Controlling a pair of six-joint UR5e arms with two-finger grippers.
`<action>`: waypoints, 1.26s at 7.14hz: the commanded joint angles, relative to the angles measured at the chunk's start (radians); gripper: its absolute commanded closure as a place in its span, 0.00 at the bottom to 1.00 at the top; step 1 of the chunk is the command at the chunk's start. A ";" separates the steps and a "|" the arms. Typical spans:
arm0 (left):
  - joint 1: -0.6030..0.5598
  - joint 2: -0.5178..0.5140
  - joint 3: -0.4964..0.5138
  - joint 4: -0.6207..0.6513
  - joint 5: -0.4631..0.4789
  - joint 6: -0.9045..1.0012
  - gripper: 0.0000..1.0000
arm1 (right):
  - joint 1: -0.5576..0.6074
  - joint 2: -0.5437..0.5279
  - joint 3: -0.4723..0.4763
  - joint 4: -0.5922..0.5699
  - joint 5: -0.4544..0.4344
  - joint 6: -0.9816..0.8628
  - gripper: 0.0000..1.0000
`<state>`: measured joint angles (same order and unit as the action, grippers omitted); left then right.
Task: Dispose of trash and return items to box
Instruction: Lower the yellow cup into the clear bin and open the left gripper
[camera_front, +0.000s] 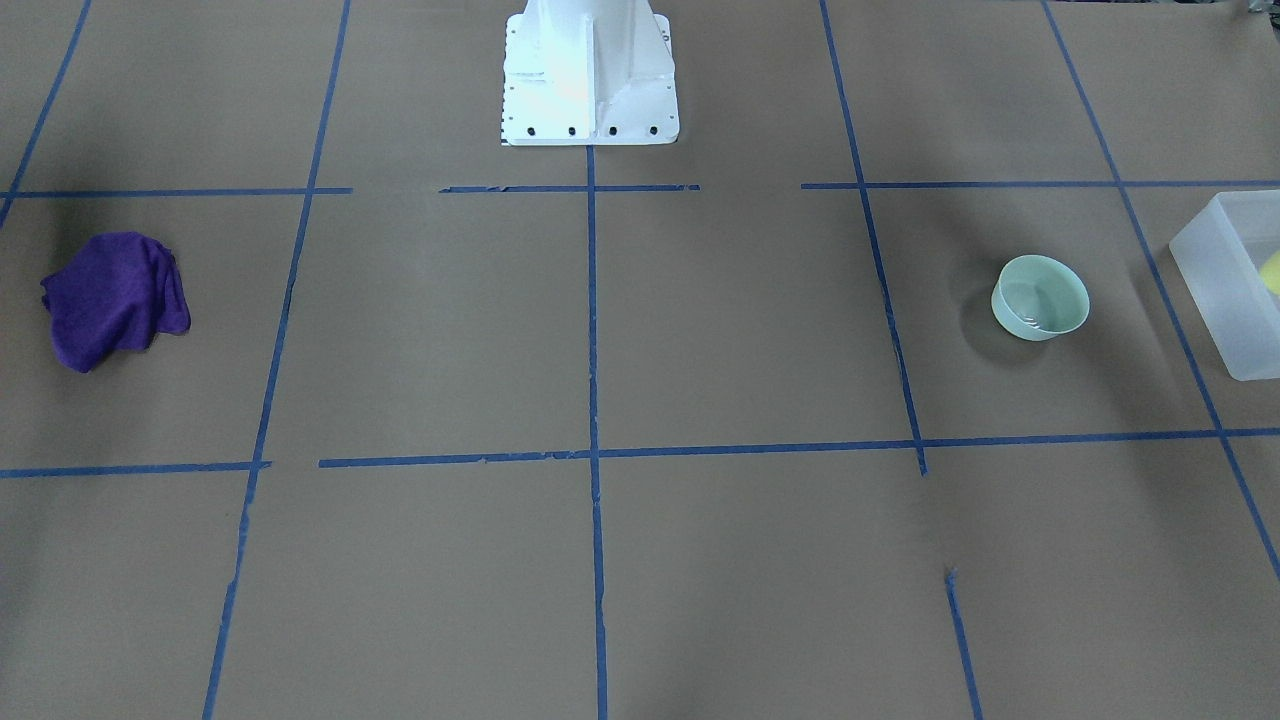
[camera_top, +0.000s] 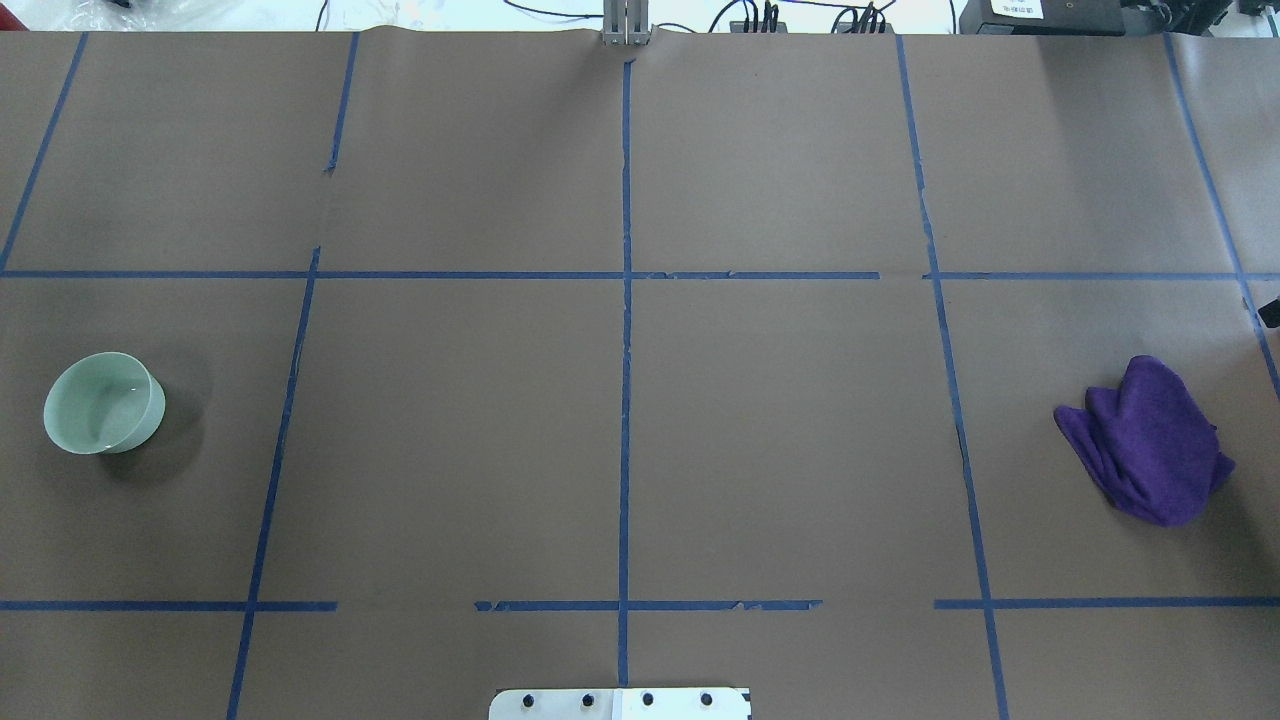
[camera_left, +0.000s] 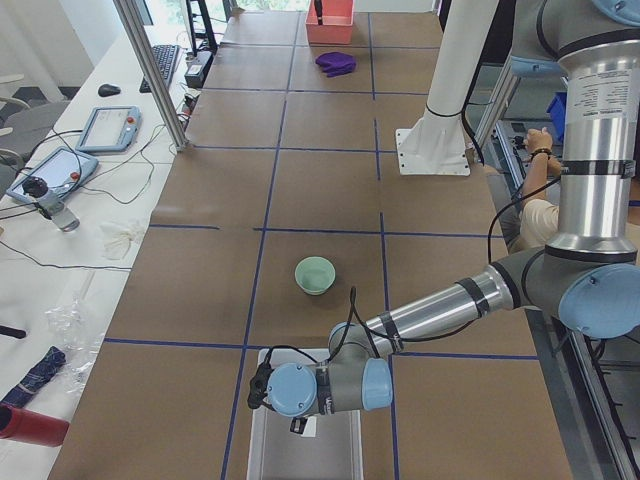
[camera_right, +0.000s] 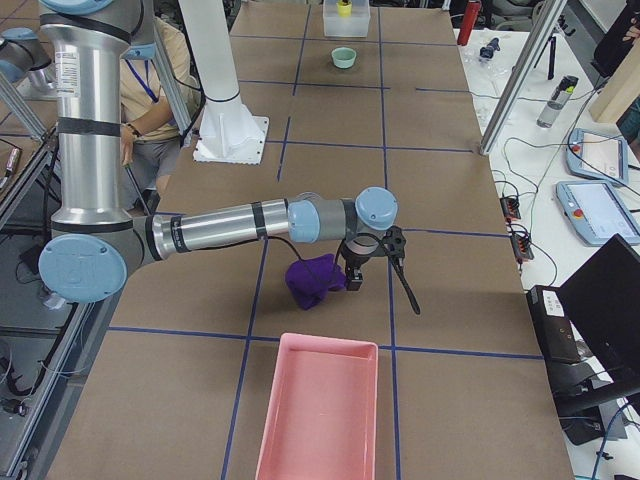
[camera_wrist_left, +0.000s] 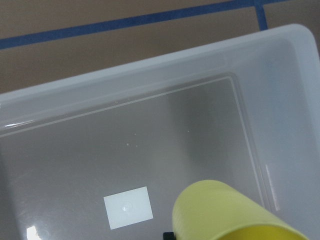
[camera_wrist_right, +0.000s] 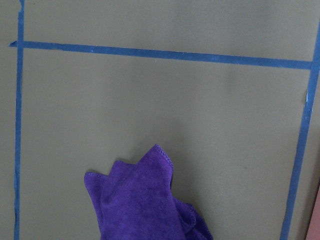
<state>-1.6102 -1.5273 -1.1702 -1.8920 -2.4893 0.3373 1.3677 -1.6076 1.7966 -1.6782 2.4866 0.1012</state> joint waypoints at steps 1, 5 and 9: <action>0.009 -0.001 0.010 -0.001 0.000 -0.003 1.00 | -0.001 0.000 0.000 0.000 0.000 0.000 0.00; 0.010 -0.001 0.010 -0.005 0.001 -0.001 1.00 | -0.004 0.000 0.000 0.000 0.000 0.000 0.00; 0.010 0.003 0.010 -0.015 0.004 -0.001 0.00 | -0.005 0.000 0.001 0.000 0.000 0.000 0.00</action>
<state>-1.6000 -1.5253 -1.1590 -1.9063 -2.4856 0.3361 1.3632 -1.6076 1.7964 -1.6782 2.4866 0.1012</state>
